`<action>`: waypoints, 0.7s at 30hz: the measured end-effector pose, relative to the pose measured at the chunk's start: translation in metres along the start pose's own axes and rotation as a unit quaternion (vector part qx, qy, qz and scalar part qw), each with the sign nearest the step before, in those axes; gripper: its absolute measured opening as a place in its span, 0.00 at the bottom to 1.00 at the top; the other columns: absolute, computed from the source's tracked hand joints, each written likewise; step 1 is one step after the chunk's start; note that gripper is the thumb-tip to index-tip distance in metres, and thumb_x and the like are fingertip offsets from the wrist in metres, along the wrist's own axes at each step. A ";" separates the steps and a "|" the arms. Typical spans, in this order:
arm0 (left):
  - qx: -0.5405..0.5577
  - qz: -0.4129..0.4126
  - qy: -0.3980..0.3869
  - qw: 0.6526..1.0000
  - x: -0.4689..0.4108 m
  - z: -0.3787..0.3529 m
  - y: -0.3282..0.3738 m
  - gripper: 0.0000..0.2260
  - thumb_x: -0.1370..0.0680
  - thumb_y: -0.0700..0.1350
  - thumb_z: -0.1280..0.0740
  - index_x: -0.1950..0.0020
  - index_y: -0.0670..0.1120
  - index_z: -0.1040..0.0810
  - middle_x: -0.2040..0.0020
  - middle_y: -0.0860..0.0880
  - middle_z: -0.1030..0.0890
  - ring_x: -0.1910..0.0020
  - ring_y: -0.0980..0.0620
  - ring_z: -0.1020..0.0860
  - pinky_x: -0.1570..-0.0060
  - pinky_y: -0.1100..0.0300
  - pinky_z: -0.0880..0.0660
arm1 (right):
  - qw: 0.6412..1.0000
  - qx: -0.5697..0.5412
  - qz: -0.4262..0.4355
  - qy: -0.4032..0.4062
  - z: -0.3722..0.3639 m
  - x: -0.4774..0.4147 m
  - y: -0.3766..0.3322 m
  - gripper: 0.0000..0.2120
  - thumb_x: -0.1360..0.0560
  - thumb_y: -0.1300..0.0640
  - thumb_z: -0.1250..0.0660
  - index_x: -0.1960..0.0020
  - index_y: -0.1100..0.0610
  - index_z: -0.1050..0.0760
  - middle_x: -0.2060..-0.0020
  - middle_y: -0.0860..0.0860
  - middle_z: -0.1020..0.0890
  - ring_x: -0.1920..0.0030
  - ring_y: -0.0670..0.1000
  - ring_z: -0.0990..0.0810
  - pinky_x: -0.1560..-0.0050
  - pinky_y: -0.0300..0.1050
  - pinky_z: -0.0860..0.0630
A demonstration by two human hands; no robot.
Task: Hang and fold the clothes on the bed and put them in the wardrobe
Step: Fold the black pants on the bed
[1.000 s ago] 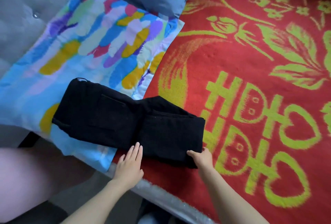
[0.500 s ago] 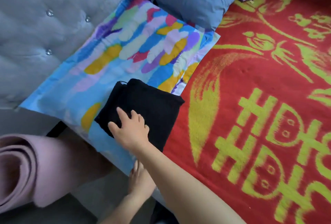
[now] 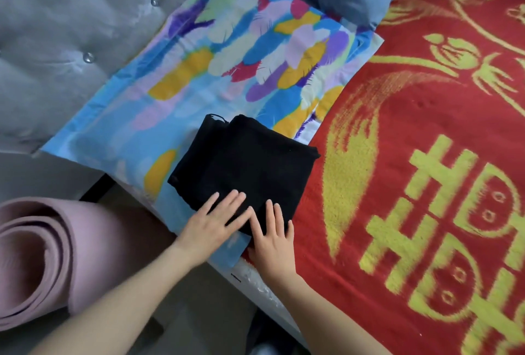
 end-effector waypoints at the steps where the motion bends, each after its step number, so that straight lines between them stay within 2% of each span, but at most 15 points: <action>1: -0.002 0.005 -0.017 1.000 -0.007 -0.003 -0.009 0.38 0.43 0.37 0.22 0.34 0.47 0.25 0.35 0.42 0.25 0.37 0.47 0.25 0.42 0.52 0.26 | 1.000 0.002 -0.014 -0.006 -0.003 -0.002 0.002 0.44 0.54 0.55 0.17 0.38 0.51 0.22 0.39 0.59 0.22 0.40 0.60 0.22 0.51 0.60 0.22; 2: 0.005 0.013 -0.031 0.999 -0.010 -0.006 -0.014 0.40 0.45 0.37 0.21 0.34 0.48 0.25 0.36 0.43 0.24 0.38 0.47 0.24 0.43 0.53 0.26 | 0.999 0.000 -0.033 -0.010 -0.005 -0.002 0.005 0.45 0.55 0.56 0.17 0.37 0.51 0.23 0.39 0.59 0.22 0.39 0.61 0.23 0.51 0.61 0.22; 4: 0.011 0.015 -0.054 0.998 -0.012 -0.017 -0.017 0.44 0.45 0.36 0.21 0.31 0.48 0.32 0.36 0.44 0.24 0.38 0.48 0.24 0.42 0.54 0.26 | 0.998 -0.013 -0.064 -0.022 -0.009 -0.005 0.013 0.48 0.57 0.59 0.17 0.37 0.51 0.23 0.38 0.59 0.23 0.39 0.62 0.23 0.51 0.63 0.23; 8: -0.012 0.006 -0.051 0.999 -0.012 -0.034 -0.019 0.52 0.43 0.39 0.23 0.26 0.45 0.47 0.28 0.43 0.39 0.34 0.48 0.28 0.36 0.54 0.31 | 0.999 0.010 -0.046 -0.025 -0.018 -0.013 0.021 0.53 0.61 0.63 0.18 0.35 0.50 0.25 0.37 0.59 0.23 0.38 0.63 0.24 0.50 0.64 0.25; 10: -0.027 -0.012 -0.046 0.998 -0.013 -0.037 -0.024 0.61 0.46 0.44 0.21 0.23 0.45 0.57 0.28 0.41 0.37 0.31 0.46 0.31 0.34 0.53 0.37 | 0.999 0.012 -0.028 -0.023 -0.018 -0.021 0.025 0.51 0.58 0.62 0.17 0.35 0.49 0.25 0.38 0.59 0.23 0.39 0.63 0.24 0.51 0.64 0.24; 12: -0.034 -0.029 -0.052 0.998 -0.016 -0.041 -0.027 0.67 0.50 0.49 0.19 0.23 0.46 0.61 0.29 0.40 0.35 0.26 0.45 0.41 0.33 0.52 0.42 | 0.999 0.019 -0.005 -0.031 -0.019 -0.026 0.030 0.50 0.57 0.61 0.17 0.35 0.49 0.25 0.40 0.60 0.22 0.41 0.64 0.23 0.57 0.58 0.20; 13: -0.041 -0.034 -0.061 0.997 -0.017 -0.043 -0.027 0.68 0.50 0.50 0.19 0.23 0.46 0.62 0.29 0.40 0.35 0.25 0.45 0.46 0.33 0.52 0.43 | 0.999 0.022 0.007 -0.038 -0.019 -0.027 0.031 0.48 0.56 0.62 0.18 0.36 0.51 0.24 0.41 0.61 0.21 0.43 0.64 0.21 0.63 0.53 0.19; 14: -0.048 -0.035 -0.067 0.996 -0.018 -0.044 -0.026 0.67 0.50 0.50 0.19 0.23 0.46 0.61 0.29 0.41 0.34 0.25 0.45 0.45 0.33 0.52 0.42 | 0.999 0.024 0.021 -0.036 -0.018 -0.027 0.033 0.45 0.56 0.64 0.18 0.38 0.52 0.22 0.43 0.61 0.20 0.46 0.64 0.20 0.70 0.47 0.21; 16: -0.072 -0.042 -0.048 0.995 -0.018 -0.042 -0.025 0.61 0.44 0.46 0.21 0.23 0.46 0.58 0.33 0.41 0.27 0.32 0.46 0.30 0.36 0.53 0.37 | 0.999 0.017 0.048 -0.014 -0.008 -0.025 0.035 0.36 0.53 0.66 0.19 0.45 0.55 0.18 0.51 0.60 0.17 0.54 0.61 0.17 0.78 0.41 0.25; 18: -0.093 -0.059 0.015 0.994 -0.019 -0.029 -0.022 0.44 0.34 0.40 0.29 0.24 0.46 0.50 0.37 0.43 0.23 0.38 0.47 0.24 0.38 0.55 0.34 | 0.998 -0.004 0.066 0.018 0.011 -0.024 0.039 0.30 0.51 0.66 0.20 0.49 0.56 0.17 0.57 0.58 0.16 0.61 0.58 0.17 0.80 0.39 0.27; 19: -0.092 -0.059 0.049 0.993 -0.023 -0.021 -0.023 0.36 0.31 0.36 0.35 0.26 0.47 0.44 0.39 0.44 0.21 0.40 0.48 0.23 0.40 0.55 0.32 | 0.997 -0.014 0.070 0.020 0.021 -0.025 0.043 0.28 0.48 0.66 0.21 0.48 0.58 0.18 0.57 0.57 0.17 0.62 0.58 0.18 0.79 0.40 0.27; 21: -0.082 -0.041 0.100 0.991 -0.035 -0.003 -0.026 0.24 0.27 0.33 0.42 0.33 0.49 0.35 0.44 0.45 0.18 0.45 0.49 0.20 0.47 0.56 0.26 | 0.995 -0.053 0.080 0.004 0.036 -0.026 0.051 0.24 0.35 0.67 0.30 0.39 0.59 0.24 0.49 0.59 0.20 0.54 0.61 0.21 0.72 0.46 0.25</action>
Point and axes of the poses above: each hand's wrist, its own x-axis away from the middle knuckle, its own z-axis out of the back of the hand, y = z × x, the point moved 10 cm from there along -x, towards the middle knuckle
